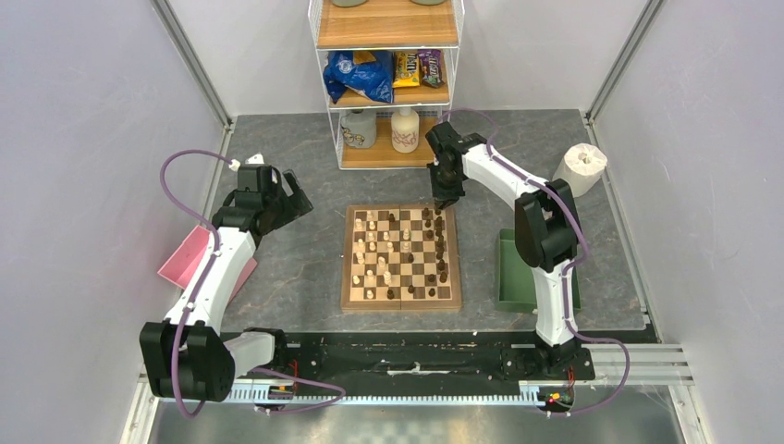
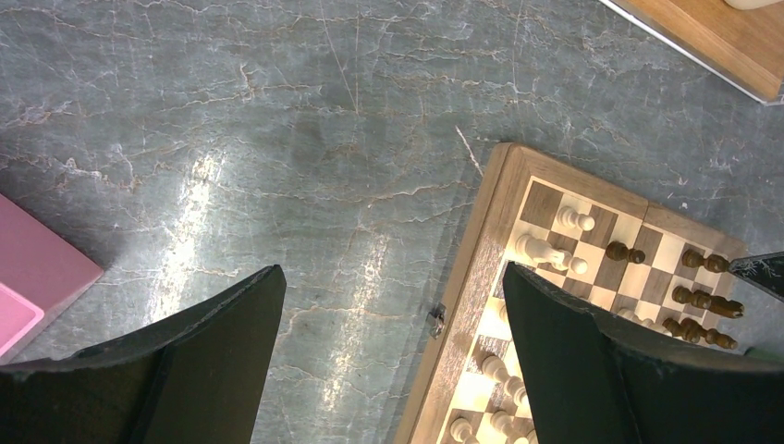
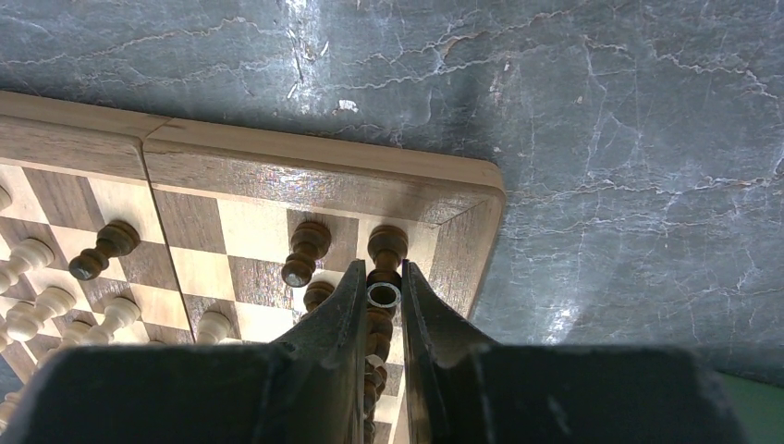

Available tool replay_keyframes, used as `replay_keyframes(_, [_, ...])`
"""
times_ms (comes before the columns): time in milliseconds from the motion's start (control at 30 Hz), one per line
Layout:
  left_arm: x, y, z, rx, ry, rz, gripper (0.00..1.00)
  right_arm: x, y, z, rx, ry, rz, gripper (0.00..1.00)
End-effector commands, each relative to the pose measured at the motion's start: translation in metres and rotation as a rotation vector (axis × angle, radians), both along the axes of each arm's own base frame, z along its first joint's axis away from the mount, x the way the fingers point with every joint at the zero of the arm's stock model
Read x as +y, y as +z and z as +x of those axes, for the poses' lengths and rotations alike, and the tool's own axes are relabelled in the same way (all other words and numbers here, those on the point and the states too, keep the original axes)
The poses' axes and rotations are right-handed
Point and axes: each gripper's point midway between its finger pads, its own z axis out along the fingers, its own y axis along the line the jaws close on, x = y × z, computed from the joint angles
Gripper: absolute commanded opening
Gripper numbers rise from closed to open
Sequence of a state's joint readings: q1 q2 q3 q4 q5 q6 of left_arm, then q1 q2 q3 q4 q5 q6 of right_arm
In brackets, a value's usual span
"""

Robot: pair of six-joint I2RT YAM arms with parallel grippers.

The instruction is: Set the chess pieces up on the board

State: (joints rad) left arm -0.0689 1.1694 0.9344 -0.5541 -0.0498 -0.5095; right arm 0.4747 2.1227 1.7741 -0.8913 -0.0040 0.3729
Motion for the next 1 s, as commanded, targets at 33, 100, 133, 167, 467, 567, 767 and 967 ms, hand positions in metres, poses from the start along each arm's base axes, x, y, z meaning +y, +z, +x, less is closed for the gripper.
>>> replay_keyframes(33, [0.0, 0.006, -0.001, -0.02, -0.017, 0.007, 0.95, 0.0, -0.002, -0.002, 0.001, 0.016, -0.002, 0.22])
replay_keyframes(100, [-0.001, 0.006, -0.001, -0.021, -0.018, 0.005, 0.95, -0.001, -0.003, -0.003, 0.003, 0.015, -0.003, 0.24])
replay_keyframes(133, [-0.001, 0.005, -0.001, -0.021, -0.019, 0.002, 0.95, -0.001, -0.004, -0.004, 0.005, 0.014, -0.004, 0.25])
replay_keyframes(167, [-0.001, 0.005, -0.001, -0.021, -0.02, 0.001, 0.95, 0.0, -0.004, -0.004, 0.007, 0.013, -0.002, 0.26])
replay_keyframes(467, [-0.002, 0.006, -0.001, -0.025, -0.023, 0.0, 0.95, 0.003, 0.018, 0.003, -0.046, 0.012, 0.022, 0.36])
replay_keyframes(567, [-0.002, 0.006, -0.001, -0.025, -0.022, -0.002, 0.95, 0.004, 0.034, 0.007, -0.08, 0.016, 0.038, 0.39])
replay_keyframes(767, [-0.002, 0.006, -0.001, -0.025, -0.023, -0.002, 0.95, -0.004, 0.068, 0.008, -0.157, -0.001, 0.032, 0.43])
replay_keyframes(967, [-0.002, 0.006, -0.001, -0.025, -0.022, -0.001, 0.95, 0.001, 0.103, -0.011, -0.234, -0.016, 0.122, 0.48])
